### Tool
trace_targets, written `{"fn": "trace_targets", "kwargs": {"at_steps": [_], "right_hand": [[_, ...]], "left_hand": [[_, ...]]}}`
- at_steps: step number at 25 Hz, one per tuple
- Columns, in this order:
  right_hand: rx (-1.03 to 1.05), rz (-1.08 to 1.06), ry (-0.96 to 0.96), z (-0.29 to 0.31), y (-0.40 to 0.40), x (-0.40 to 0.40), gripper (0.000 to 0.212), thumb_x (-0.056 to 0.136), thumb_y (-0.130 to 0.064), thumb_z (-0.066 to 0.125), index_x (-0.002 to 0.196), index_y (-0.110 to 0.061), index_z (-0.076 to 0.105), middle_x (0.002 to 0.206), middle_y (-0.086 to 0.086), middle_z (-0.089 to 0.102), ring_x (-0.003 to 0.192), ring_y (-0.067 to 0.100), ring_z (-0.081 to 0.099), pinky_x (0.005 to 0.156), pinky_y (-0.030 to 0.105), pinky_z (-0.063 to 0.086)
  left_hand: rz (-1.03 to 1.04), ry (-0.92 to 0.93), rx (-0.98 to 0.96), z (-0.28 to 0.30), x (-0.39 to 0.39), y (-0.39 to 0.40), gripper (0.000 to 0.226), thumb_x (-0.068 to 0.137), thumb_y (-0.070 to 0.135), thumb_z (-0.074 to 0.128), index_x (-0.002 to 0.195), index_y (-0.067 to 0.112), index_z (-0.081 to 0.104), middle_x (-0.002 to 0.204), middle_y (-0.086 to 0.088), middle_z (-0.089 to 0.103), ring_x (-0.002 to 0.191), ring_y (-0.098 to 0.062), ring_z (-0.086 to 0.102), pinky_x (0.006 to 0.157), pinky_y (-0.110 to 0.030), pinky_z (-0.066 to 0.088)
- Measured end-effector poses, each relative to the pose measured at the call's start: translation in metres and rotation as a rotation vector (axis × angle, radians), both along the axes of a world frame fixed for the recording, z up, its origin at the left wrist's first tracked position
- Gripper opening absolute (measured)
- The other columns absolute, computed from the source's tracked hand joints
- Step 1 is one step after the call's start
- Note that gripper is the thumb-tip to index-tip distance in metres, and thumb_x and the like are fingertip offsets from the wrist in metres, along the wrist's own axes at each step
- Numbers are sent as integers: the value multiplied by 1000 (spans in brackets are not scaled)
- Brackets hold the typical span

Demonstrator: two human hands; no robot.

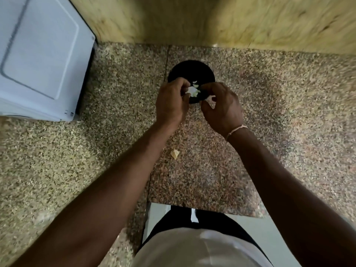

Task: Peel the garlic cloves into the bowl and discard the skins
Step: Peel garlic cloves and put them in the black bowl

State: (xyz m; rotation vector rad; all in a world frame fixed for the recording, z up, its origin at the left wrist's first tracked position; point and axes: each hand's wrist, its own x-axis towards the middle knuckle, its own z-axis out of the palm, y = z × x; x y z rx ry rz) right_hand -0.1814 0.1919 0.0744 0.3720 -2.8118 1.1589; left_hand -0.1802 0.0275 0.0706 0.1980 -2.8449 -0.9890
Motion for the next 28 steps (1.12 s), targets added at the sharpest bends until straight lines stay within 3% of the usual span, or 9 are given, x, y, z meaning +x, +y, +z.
{"fn": "trace_targets", "kwargs": {"at_steps": [5, 9, 16, 20, 22, 25, 28], "right_hand": [[41, 34, -1, -1, -7, -16, 34, 90, -19, 65, 124, -14, 68, 119, 5, 68, 103, 23, 66, 86, 43, 56], [50, 109, -22, -15, -5, 17, 33, 90, -21, 66, 123, -15, 67, 119, 5, 67, 103, 24, 65, 83, 42, 57], [154, 338, -234, -60, -15, 111, 33, 96, -19, 60, 129, -14, 64, 119, 6, 67, 98, 23, 67, 78, 39, 60], [164, 320, -241, -71, -33, 119, 32, 96, -20, 60, 125, -12, 69, 111, 11, 67, 91, 31, 67, 73, 36, 55], [180, 303, -253, -73, -41, 117, 25, 97, -22, 62, 118, -13, 72, 106, 11, 65, 87, 31, 66, 70, 34, 52], [99, 246, -286, -70, -40, 114, 17, 93, -18, 68, 107, -10, 74, 101, 12, 68, 86, 32, 66, 71, 35, 52], [-16, 155, -319, -58, -29, 116, 15, 89, -16, 75, 102, -10, 72, 93, 7, 74, 82, 25, 70, 70, 34, 55]], "left_hand": [[0, 54, 173, -2, 8, -7, 24, 93, 5, 73, 116, 12, 71, 108, 1, 75, 100, -12, 70, 85, -32, 59], [46, 75, 240, -12, 62, -15, 20, 96, 9, 71, 116, 14, 71, 103, 6, 74, 90, -7, 70, 76, -24, 58], [211, -259, 281, -58, 164, -38, 25, 93, 6, 72, 113, 20, 72, 97, 13, 72, 86, -1, 68, 77, -18, 55], [257, -351, 311, -72, 177, -31, 28, 88, 7, 75, 112, 20, 73, 84, 26, 64, 77, 21, 60, 65, 1, 43], [293, -353, 392, -73, 173, -24, 29, 87, 5, 76, 111, 20, 73, 87, 20, 69, 79, 16, 64, 66, -2, 45], [367, -361, 486, -71, 165, -17, 29, 86, 0, 77, 107, 19, 74, 90, 10, 75, 83, -5, 72, 65, -9, 51], [335, -327, 600, -63, 163, -12, 28, 87, -3, 76, 99, 23, 72, 79, 12, 77, 73, -4, 74, 59, -14, 55]]}}
